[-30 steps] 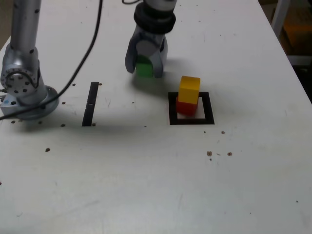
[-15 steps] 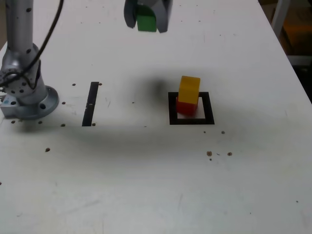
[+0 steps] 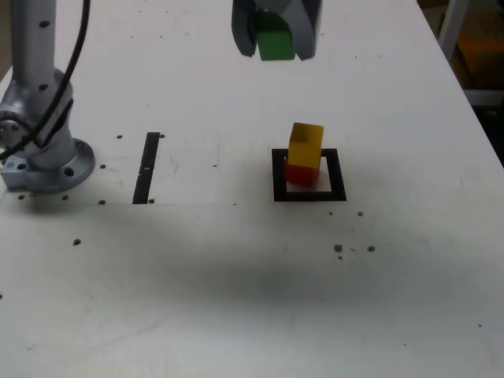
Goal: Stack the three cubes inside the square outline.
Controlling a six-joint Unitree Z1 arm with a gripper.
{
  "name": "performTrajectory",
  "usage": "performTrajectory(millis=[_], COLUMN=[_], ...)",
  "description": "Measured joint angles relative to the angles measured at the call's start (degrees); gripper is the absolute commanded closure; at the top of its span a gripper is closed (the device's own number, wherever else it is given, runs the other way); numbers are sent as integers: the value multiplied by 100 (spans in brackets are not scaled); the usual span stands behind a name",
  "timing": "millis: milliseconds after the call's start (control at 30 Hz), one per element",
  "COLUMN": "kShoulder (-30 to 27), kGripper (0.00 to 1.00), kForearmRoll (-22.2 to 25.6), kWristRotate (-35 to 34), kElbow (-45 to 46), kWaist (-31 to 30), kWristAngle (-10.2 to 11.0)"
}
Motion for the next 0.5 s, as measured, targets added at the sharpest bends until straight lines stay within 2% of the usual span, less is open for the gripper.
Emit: performTrajectory(millis=[167, 333, 500], kShoulder=[309, 546, 812], kGripper=[84, 84, 84], kForearmRoll=[0, 0, 0], kWristRotate=[-135, -253, -280], kElbow=[34, -71, -178], kWaist=[-218, -429, -494], kWristAngle=[-107, -367, -429])
